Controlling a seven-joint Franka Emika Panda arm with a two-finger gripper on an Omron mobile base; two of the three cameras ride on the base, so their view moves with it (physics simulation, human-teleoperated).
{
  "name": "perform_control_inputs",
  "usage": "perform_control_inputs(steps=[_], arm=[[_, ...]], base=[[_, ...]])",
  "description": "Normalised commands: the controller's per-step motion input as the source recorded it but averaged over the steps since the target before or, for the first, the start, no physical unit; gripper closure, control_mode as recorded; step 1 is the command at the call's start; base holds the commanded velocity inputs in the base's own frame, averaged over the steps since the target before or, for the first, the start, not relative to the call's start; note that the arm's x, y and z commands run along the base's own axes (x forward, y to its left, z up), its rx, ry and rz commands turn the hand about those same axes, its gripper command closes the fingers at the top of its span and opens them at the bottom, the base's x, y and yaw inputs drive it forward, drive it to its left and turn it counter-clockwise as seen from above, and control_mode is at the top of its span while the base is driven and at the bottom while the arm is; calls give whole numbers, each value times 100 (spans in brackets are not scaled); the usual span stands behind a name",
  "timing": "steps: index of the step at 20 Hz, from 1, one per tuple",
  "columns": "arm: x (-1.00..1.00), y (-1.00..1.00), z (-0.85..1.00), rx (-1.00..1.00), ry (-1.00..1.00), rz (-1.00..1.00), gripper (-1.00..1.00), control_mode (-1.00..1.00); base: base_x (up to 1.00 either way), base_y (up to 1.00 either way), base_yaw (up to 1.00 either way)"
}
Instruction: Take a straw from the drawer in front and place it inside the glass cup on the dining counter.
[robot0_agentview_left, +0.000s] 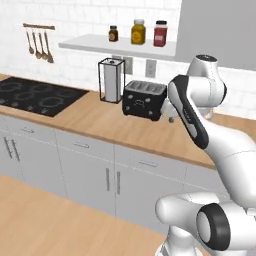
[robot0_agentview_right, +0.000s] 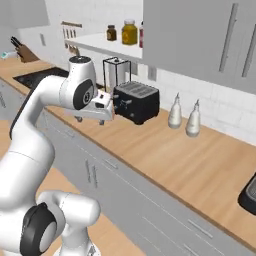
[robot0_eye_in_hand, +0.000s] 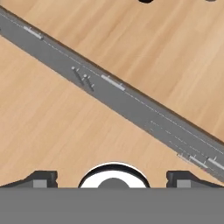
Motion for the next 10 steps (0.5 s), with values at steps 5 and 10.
perform_control_inputs(steps=[5, 10], arm=[[0, 0, 0, 0, 0, 0, -100, 100], [0, 0, 0, 0, 0, 0, -100, 100]], base=[[0, -81, 64], [0, -99, 52]])
